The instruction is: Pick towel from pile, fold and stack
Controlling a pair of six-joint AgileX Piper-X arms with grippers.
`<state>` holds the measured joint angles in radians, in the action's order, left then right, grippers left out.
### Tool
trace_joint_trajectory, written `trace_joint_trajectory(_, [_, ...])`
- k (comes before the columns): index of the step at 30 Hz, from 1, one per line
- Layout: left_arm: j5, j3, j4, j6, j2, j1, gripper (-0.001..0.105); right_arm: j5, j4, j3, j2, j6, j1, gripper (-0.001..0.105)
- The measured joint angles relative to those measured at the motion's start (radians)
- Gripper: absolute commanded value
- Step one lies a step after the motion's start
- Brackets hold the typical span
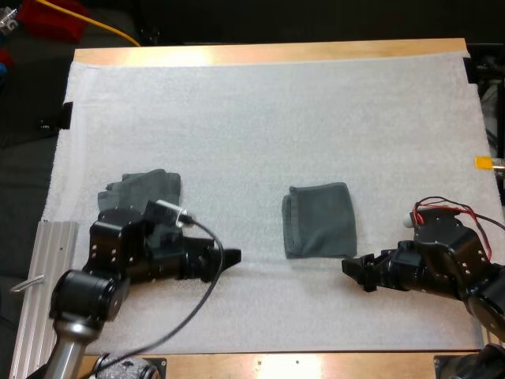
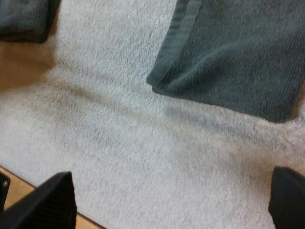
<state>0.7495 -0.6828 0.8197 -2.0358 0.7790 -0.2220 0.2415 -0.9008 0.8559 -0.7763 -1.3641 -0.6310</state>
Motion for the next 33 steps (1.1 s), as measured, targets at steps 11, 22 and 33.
trace_joint_trajectory(11, [-0.039, 0.0, -0.132, -0.071, 0.168, -0.023, 0.071, 0.0, 0.0, 0.0, 0.0, -0.007, 0.0, 0.079])
trace_joint_trajectory(22, [-0.136, 0.0, -0.307, -0.205, 0.331, -0.197, 0.071, 0.0, 0.0, 0.0, 0.0, -0.007, 0.0, 0.079])
trace_joint_trajectory(33, [-0.149, 0.0, -0.448, -0.313, 0.551, -0.25, 0.071, 0.0, 0.0, 0.0, 0.0, -0.007, 0.0, 0.079])
